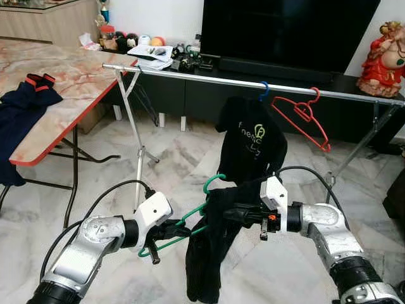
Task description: Hang hanger
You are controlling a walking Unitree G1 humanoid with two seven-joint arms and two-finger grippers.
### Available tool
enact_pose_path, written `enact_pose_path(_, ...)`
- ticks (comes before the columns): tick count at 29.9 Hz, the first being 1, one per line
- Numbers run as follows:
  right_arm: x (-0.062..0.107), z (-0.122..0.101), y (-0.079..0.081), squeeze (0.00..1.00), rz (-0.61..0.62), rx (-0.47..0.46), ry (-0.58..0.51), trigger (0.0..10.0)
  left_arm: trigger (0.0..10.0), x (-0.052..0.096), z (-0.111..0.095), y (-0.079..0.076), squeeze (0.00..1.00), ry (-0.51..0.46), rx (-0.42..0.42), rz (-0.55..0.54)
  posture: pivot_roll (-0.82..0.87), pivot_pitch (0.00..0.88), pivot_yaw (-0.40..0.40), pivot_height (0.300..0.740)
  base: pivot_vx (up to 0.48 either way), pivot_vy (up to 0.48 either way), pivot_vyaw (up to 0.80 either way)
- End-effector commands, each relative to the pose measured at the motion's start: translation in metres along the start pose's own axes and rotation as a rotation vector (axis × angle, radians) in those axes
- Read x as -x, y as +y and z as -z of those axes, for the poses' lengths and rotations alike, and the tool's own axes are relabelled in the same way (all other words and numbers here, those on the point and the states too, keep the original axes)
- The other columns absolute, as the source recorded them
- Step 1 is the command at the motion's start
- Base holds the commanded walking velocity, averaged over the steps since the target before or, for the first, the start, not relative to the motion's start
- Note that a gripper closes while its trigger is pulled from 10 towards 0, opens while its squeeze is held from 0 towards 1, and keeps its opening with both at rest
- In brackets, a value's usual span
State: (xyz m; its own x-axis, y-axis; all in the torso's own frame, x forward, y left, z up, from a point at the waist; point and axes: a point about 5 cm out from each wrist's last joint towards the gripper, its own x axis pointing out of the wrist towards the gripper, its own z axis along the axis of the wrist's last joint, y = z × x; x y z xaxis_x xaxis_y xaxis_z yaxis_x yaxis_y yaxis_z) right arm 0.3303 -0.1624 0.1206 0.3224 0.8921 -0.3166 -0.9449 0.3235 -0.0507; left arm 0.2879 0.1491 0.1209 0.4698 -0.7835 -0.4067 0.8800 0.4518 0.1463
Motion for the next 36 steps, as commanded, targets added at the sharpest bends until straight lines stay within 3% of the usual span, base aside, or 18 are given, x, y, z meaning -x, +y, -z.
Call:
enact_pose_path(1,0.009,-0.002,-0.006,0.0,0.028,0.015,0.021,0.0,0.1,0.0,-0.007,0.003,0.0,-0.043,-0.006,-0.006,0.11,0.033,-0.074,0.74,0.0,0.0,0.0)
enact_pose_path(8,0.022,0.005,-0.012,0.0,0.061,0.042,0.111,0.0,0.1,0.0,-0.006,0.003,0.0,-0.043,-0.002,-0.011,0.1,0.033,-0.074,0.74,0.0,0.0,0.0)
enact_pose_path(17,0.001,0.001,0.004,0.0,-0.065,0.047,0.059,0.0,0.1,-0.002,-0.008,0.003,0.0,-0.05,-0.002,-0.009,0.1,0.034,-0.071,0.74,0.0,0.0,0.0)
enact_pose_path(23,-0.007,0.0,0.006,0.0,-0.073,0.06,0.053,0.0,0.2,-0.002,-0.007,0.003,0.0,-0.047,0.0,-0.011,0.11,0.033,-0.075,0.74,0.0,0.0,0.0)
enact_pose_path(31,-0.005,0.0,0.001,0.0,-0.024,0.083,0.086,0.0,0.2,-0.002,-0.006,0.002,0.0,-0.05,0.003,-0.014,0.11,0.033,-0.079,0.74,0.0,0.0,0.0)
enact_pose_path(32,-0.005,0.0,-0.001,0.28,-0.003,0.073,0.086,10.0,0.2,-0.002,-0.006,0.002,0.0,-0.052,0.003,-0.016,0.11,0.033,-0.079,0.74,0.0,0.0,0.0)
enact_pose_path(33,-0.004,0.001,-0.001,1.0,0.0,0.067,0.087,10.0,0.2,-0.002,-0.006,0.002,0.0,-0.053,0.004,-0.017,0.11,0.033,-0.079,0.74,0.0,0.0,0.0)
enact_pose_path(36,-0.003,0.002,0.0,1.0,-0.012,0.069,0.103,10.0,0.2,-0.003,-0.007,0.003,0.0,-0.055,0.003,-0.02,0.11,0.033,-0.079,0.74,0.0,0.0,0.0)
